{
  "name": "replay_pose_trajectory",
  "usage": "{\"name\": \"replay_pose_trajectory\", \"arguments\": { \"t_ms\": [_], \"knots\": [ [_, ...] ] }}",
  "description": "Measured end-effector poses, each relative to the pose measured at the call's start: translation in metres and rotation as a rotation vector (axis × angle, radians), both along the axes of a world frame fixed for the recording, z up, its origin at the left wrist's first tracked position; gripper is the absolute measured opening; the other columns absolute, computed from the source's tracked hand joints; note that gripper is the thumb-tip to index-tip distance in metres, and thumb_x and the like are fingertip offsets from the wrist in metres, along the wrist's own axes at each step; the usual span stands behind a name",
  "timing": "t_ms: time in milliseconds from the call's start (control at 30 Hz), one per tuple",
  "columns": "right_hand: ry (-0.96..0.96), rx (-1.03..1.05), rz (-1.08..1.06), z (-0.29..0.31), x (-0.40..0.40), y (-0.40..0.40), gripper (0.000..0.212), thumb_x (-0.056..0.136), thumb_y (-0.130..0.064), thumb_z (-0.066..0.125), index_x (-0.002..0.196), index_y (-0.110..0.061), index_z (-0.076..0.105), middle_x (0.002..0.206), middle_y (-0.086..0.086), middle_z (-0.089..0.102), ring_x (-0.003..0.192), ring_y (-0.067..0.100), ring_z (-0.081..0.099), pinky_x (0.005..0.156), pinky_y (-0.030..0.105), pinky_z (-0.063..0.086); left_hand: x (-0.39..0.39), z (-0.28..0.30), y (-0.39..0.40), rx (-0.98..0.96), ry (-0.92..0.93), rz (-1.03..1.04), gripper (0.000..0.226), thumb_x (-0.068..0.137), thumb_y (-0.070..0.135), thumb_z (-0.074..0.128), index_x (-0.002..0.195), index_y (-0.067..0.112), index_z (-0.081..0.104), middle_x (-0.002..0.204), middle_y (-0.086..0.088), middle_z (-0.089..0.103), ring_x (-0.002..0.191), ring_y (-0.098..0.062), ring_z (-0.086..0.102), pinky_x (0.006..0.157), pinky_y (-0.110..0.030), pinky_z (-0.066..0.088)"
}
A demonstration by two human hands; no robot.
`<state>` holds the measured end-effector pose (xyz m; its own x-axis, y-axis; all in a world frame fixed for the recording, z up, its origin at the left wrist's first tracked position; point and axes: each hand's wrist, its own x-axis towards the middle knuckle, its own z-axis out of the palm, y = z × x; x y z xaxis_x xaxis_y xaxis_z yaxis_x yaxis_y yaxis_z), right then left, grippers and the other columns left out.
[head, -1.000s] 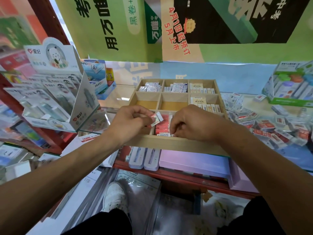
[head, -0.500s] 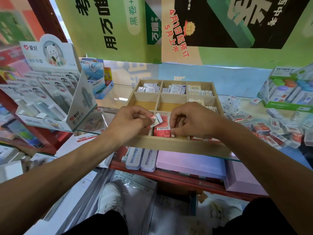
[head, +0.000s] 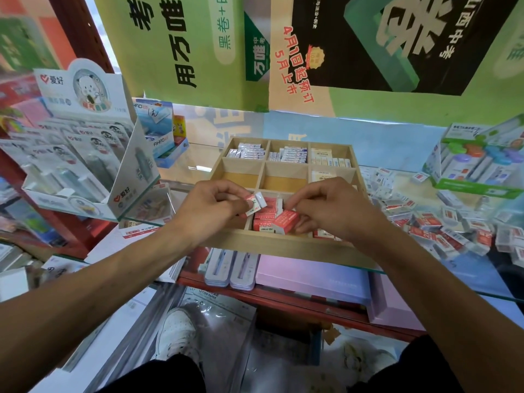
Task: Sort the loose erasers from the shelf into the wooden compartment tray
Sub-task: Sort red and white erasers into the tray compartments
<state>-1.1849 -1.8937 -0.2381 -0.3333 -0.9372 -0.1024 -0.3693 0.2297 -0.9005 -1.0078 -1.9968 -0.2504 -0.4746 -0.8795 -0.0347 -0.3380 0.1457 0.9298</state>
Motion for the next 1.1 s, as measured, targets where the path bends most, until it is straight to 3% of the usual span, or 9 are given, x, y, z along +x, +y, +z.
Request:
{"name": "replay_pose_trajectory", "arguments": {
  "t_ms": [133,267,367,500,600,867,1100],
  "knots": [
    [0.072,0.096,0.117,0.002,-0.005,0.005,0.015,0.086,-0.009,0.067,0.098,-0.012,0.075,0.081,0.002,0.075,0.076,0.014,0.073,0.078,0.026,0.058,0.0,0.0,-0.001,-0.006,-0.014,0.006,0.006,0.081,0.012,0.075,0.086,0.016,0.074,0.079,0.003,0.074,0.075,-0.009,0.07,0.082,-0.028,0.055],
    [0.219,0.092,0.186,0.002,-0.007,0.005,0.013,0.085,-0.01,0.07,0.098,-0.013,0.075,0.071,0.002,0.073,0.063,0.012,0.07,0.066,0.023,0.059,-0.001,0.0,-0.001,0.004,-0.015,0.0,0.007,0.08,0.01,0.075,0.086,0.014,0.074,0.081,-0.001,0.075,0.077,-0.014,0.071,0.087,-0.035,0.056],
    [0.424,0.112,0.209,-0.002,-0.004,-0.002,0.009,0.088,-0.022,0.069,0.088,-0.018,0.076,0.058,-0.011,0.066,0.053,0.0,0.06,0.058,0.02,0.048,-0.001,0.0,0.0,-0.002,-0.027,-0.01,0.008,0.08,0.011,0.075,0.087,0.015,0.073,0.085,-0.002,0.074,0.079,-0.016,0.072,0.088,-0.039,0.056],
    [0.561,0.132,0.215,-0.01,0.003,-0.017,0.015,0.085,-0.031,0.071,0.083,-0.016,0.077,0.081,-0.004,0.072,0.076,0.008,0.063,0.073,0.031,0.053,0.0,-0.001,-0.001,0.009,-0.012,-0.009,0.008,0.08,0.011,0.076,0.085,0.016,0.074,0.085,-0.004,0.074,0.081,-0.02,0.072,0.09,-0.043,0.055],
    [0.632,0.112,0.146,-0.019,0.006,-0.023,0.014,0.081,-0.03,0.075,0.082,-0.016,0.074,0.086,0.002,0.07,0.082,0.018,0.064,0.078,0.037,0.055,0.001,-0.003,-0.001,-0.014,-0.03,-0.024,0.008,0.08,0.011,0.076,0.085,0.017,0.074,0.083,-0.002,0.074,0.078,-0.016,0.071,0.089,-0.039,0.055],
    [0.708,0.103,0.069,-0.022,0.012,-0.022,0.023,0.081,-0.034,0.073,0.068,-0.019,0.06,0.078,0.005,0.064,0.074,0.023,0.061,0.072,0.035,0.053,0.002,0.007,0.001,-0.182,-0.11,-0.225,0.015,0.078,0.009,0.076,0.085,0.021,0.077,0.082,0.006,0.074,0.081,-0.008,0.066,0.073,-0.011,0.049],
    [0.661,0.017,0.009,-0.025,0.012,-0.019,0.017,0.08,-0.031,0.073,0.075,-0.015,0.071,0.077,0.004,0.068,0.074,0.022,0.063,0.067,0.033,0.053,0.0,0.011,0.004,-0.356,-0.225,-0.346,0.021,0.075,0.008,0.079,0.085,0.027,0.077,0.084,0.018,0.07,0.077,-0.008,0.06,0.077,-0.025,0.052]
  ]
}}
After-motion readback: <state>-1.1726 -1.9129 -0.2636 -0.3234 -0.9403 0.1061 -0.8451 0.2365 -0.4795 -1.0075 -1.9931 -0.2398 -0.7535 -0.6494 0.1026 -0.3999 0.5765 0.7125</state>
